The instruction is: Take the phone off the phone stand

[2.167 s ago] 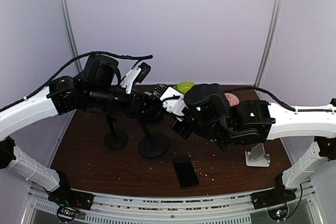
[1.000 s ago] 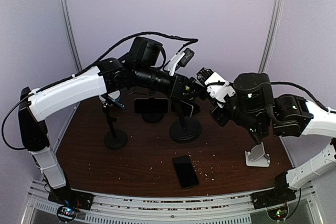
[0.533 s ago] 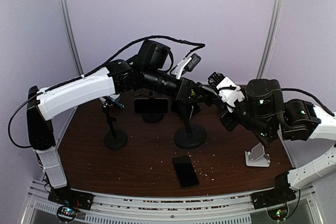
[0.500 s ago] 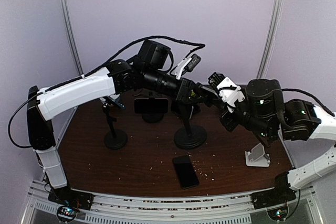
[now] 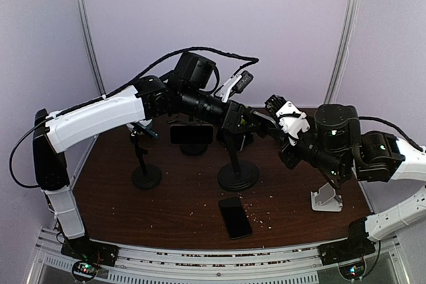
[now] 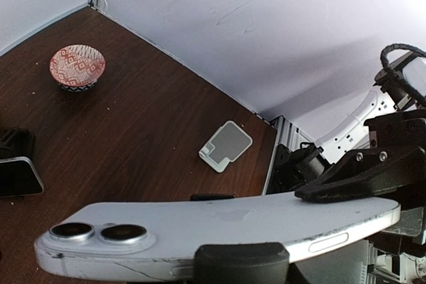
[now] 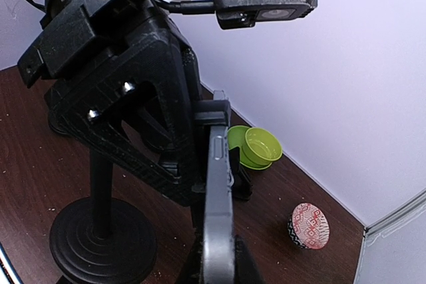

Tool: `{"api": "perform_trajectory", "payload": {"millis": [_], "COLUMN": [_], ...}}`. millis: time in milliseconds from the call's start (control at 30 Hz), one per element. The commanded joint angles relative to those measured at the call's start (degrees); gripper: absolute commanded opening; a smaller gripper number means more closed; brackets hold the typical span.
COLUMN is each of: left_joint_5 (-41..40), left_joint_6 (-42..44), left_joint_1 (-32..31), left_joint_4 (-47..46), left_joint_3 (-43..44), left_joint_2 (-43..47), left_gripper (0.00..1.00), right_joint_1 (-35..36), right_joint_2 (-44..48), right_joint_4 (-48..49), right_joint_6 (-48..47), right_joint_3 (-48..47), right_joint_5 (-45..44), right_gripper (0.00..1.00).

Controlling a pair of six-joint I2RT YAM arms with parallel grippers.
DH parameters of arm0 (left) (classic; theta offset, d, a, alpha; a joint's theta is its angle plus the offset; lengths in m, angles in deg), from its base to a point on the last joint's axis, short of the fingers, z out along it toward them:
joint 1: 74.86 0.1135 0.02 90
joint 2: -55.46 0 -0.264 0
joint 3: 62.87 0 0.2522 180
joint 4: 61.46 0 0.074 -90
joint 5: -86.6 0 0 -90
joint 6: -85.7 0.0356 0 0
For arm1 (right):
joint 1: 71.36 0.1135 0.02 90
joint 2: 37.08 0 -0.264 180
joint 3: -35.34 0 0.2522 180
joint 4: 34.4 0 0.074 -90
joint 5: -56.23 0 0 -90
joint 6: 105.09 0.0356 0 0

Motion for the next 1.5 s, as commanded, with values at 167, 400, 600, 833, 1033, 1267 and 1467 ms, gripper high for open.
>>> {"api": "perform_trajectory", "payload": {"millis": [167,400,600,833,1033,1267,1467], "left_joint_5": [-5.6,-4.9,-6.4,-8.2,-10.2,-13.8,-11.1], "left_joint_6": [-1.4,-1.9,-3.7,-3.7,-3.9,-3.1,-5.1], "left_joint_1": [2.5,3.6,4.5,4.5,4.5,5.2,5.5], "left_joint_4": [-6.5,-4.9,-3.7,-2.2,0.0,3.8,2.6], "left_joint_3": [0.8,-0.9,-0.4,-2.9,-1.1,0.8,2.5], "left_joint_2": [4.6,6.7,6.7,6.7,6.3,5.0,2.9], "left_gripper": [0.0,0.0,0.0,0.0,0.0,0.0,0.0], "right_joint_1": [-3.3,-3.6,-3.6,-3.5,-3.4,-3.5,-3.5], "right_joint_2": [2.7,3.0,3.9,5.7,5.7,5.7,7.3], "right_joint_4": [6.3,1.8,-3.1,-5.2,-6.9,-8.6,-13.2], "right_joint_6": [-3.4,-3.1,-0.9,3.9,7.8,8.6,8.2], "right_joint_3": [-0.3,-1.3,-2.1,-1.5,-2.2,-4.1,-4.7], "right_joint_5": [13.6,17.1,18.8,18.8,19.8,20.5,21.7], "right_gripper": [0.0,0.0,0.0,0.0,0.0,0.0,0.0]}}
